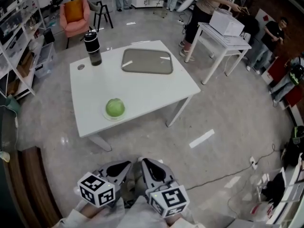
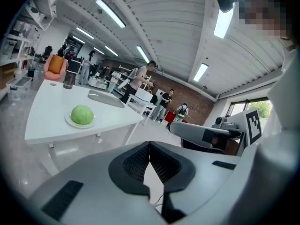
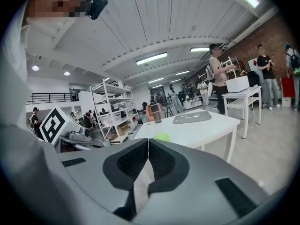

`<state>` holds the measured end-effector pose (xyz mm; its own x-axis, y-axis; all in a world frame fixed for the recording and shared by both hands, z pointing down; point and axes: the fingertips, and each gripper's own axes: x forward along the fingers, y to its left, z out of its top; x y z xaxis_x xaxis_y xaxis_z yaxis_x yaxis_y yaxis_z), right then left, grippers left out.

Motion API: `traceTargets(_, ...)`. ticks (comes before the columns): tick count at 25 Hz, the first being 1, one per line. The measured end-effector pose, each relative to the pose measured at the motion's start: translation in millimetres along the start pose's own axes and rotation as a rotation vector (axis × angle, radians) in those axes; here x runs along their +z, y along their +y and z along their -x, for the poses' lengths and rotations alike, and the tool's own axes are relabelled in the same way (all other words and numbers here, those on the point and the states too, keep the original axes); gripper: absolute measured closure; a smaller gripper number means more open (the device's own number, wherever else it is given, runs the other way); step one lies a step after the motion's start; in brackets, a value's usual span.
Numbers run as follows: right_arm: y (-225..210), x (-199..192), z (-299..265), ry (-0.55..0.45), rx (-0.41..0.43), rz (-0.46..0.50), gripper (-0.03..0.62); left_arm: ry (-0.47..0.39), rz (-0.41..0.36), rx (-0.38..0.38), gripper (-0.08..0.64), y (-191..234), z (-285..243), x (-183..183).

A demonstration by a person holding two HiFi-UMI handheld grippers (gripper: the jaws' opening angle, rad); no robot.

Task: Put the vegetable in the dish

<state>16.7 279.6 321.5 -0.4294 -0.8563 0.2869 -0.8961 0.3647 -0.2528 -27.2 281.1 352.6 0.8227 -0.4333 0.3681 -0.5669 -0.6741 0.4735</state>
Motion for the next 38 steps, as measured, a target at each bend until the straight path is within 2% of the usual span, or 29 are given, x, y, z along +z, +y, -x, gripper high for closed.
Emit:
traceTargets(5, -23, 7, -36, 0.008, 0.021, 0.002, 0.578, -0.01, 0.018, 0.029, 0.552, 28, -22, 18)
traceTargets(16, -95, 66, -130, 0.012, 0.079, 0.01, 0.578, -0.024, 0.024, 0.085, 0.552, 92, -95, 96)
traceTargets(23, -139, 93, -178, 0.027, 0.119, 0.017, 0.578, -0.037, 0.05, 0.121, 0.552, 122, -140, 134)
traceTargets(29, -168, 106, -210, 0.038, 0.154, 0.021, 0.578, -0.056, 0.082, 0.165, 0.552, 143, -165, 153)
traceTargets(38, -172, 107, -235, 0.069, 0.188, 0.017, 0.577, -0.065, 0.118, 0.219, 0.552, 167, -165, 163)
